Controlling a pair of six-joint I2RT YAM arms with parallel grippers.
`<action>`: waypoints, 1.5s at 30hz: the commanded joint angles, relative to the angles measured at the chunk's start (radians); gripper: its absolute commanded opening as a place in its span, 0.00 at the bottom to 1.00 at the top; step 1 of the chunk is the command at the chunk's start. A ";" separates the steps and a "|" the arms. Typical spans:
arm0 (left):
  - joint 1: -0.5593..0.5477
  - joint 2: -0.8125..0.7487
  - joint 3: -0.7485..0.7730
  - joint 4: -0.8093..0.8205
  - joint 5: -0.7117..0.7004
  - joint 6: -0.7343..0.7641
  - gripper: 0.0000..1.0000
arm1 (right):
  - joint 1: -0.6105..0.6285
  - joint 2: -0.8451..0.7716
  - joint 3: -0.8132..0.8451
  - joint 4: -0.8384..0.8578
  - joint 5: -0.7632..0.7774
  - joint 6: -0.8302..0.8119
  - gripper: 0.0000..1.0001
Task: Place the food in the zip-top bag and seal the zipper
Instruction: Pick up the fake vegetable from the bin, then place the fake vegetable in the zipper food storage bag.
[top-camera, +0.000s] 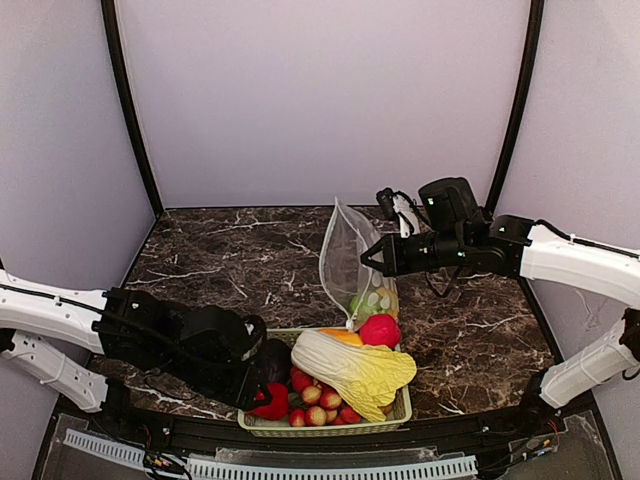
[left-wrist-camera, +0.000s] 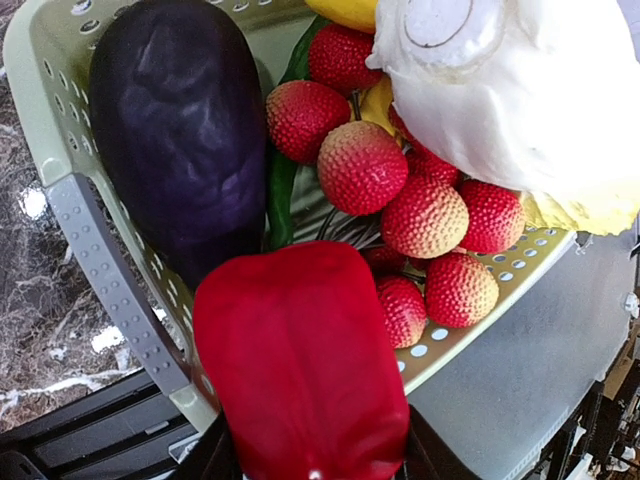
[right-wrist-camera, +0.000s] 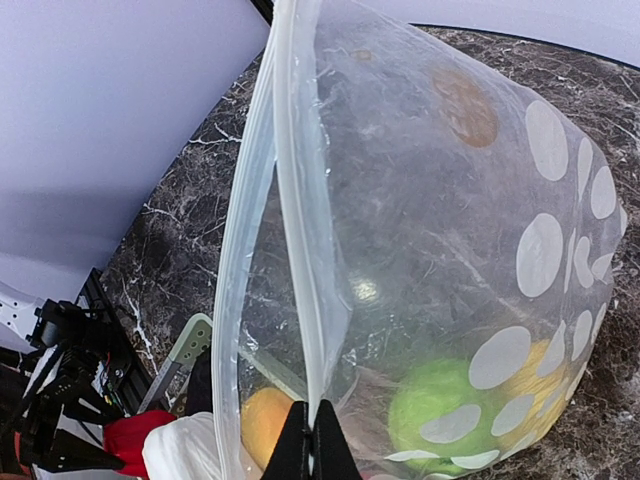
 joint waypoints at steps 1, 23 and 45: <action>0.010 -0.058 0.018 -0.059 -0.028 0.021 0.45 | -0.004 -0.019 -0.010 0.028 -0.008 0.003 0.00; 0.327 -0.100 0.206 -0.126 0.086 0.376 0.44 | -0.003 -0.029 0.001 0.013 -0.002 0.006 0.00; 0.398 0.207 0.510 0.222 0.191 0.595 0.44 | -0.004 -0.034 0.030 -0.004 -0.041 0.004 0.00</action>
